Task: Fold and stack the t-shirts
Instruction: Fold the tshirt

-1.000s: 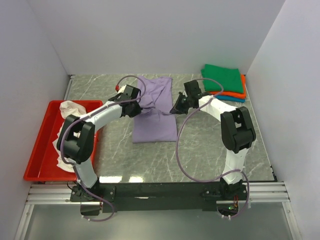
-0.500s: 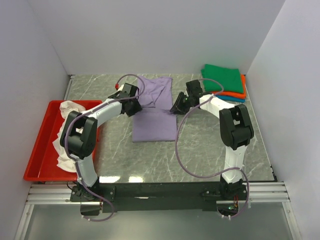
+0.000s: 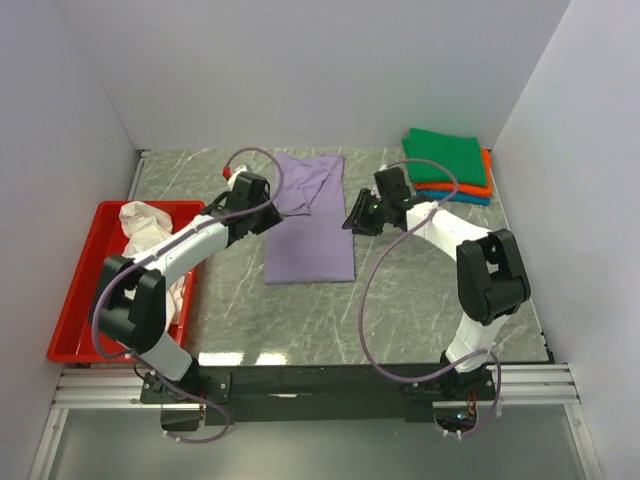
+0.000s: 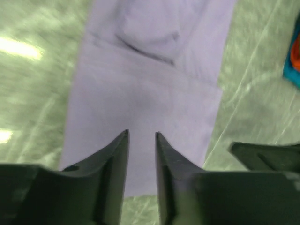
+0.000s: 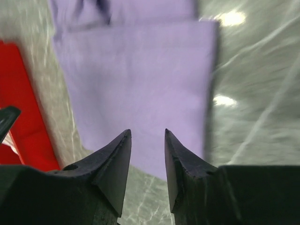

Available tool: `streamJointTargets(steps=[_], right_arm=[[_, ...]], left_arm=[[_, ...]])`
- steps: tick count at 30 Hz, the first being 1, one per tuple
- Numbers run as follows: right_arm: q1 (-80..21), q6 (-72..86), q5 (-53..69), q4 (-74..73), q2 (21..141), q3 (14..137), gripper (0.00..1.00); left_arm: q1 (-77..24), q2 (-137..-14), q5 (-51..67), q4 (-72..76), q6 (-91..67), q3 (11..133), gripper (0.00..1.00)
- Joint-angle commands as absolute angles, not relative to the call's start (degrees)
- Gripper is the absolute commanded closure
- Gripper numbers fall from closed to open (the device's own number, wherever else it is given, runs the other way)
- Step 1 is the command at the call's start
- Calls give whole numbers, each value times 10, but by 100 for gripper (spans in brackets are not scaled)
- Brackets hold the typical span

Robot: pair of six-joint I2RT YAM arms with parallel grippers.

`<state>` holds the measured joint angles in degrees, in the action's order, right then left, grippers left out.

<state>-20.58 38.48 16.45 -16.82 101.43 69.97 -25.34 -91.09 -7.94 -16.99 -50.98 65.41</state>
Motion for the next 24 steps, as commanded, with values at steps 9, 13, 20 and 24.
streamJointTargets(steps=[9, 13, 20, 24], right_arm=[[-300, 385, 105, -127, 1037, 630, 61], [-303, 387, 93, -120, 1043, 599, 62], [-308, 396, 85, -107, 1025, 517, 64], [-308, 403, 98, -93, 995, 448, 65]], left_arm=[[-322, -947, -18, -43, -565, 534, 82], [-337, -961, -24, -29, -573, 504, 89], [-374, -962, -45, -32, -591, 459, 96], [-413, -933, -57, -33, -620, 419, 96]])
